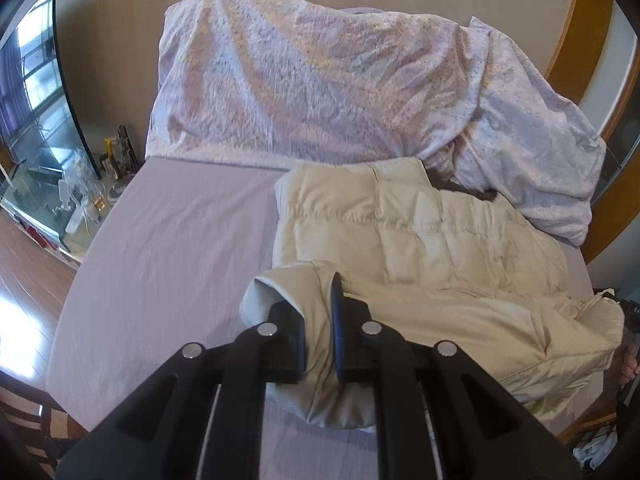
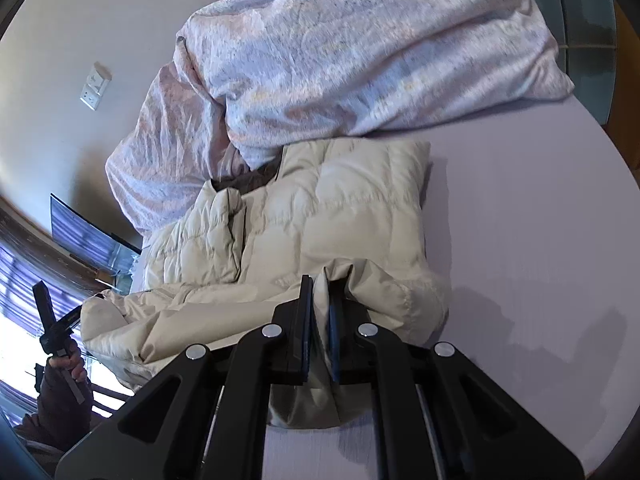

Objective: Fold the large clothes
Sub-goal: 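Lift the hem with both grippers and fold it toward the collar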

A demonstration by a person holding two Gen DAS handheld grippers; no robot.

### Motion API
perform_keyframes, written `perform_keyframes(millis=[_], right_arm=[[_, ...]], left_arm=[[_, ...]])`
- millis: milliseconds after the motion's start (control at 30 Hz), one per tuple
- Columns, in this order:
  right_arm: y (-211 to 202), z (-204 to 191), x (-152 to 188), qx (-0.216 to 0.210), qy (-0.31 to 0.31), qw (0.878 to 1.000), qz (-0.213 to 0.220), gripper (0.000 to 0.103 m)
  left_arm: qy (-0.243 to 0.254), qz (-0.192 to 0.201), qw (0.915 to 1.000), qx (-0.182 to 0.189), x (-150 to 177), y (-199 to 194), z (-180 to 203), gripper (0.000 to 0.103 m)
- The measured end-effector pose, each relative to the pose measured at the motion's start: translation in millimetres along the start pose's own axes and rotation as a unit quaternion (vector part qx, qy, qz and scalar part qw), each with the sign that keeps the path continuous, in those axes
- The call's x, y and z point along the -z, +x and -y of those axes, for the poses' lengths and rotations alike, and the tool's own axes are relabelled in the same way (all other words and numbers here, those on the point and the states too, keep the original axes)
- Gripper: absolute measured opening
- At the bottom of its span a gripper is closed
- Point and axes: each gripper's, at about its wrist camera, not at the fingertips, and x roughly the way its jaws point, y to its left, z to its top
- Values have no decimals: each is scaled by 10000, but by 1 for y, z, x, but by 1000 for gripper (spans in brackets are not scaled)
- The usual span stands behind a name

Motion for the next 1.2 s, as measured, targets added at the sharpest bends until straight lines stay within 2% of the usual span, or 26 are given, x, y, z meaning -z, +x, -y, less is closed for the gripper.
perform_keyframes(millis=[400, 733, 1000, 1200], right_arm=[[16, -5, -38, 97, -1, 9998, 163, 8], [48, -5, -88, 602, 360, 9965, 457, 8], [103, 15, -118, 938, 815, 9918, 314, 8], [145, 37, -134, 1006, 1300, 9864, 65, 12]], left_arm=[[4, 123, 9999, -46, -36, 21, 6, 11], [-132, 261, 9996, -55, -95, 50, 16, 11], [-441, -64, 9988, -221, -125, 109, 16, 12], [-742, -543, 9947, -454, -130, 169, 9, 15]])
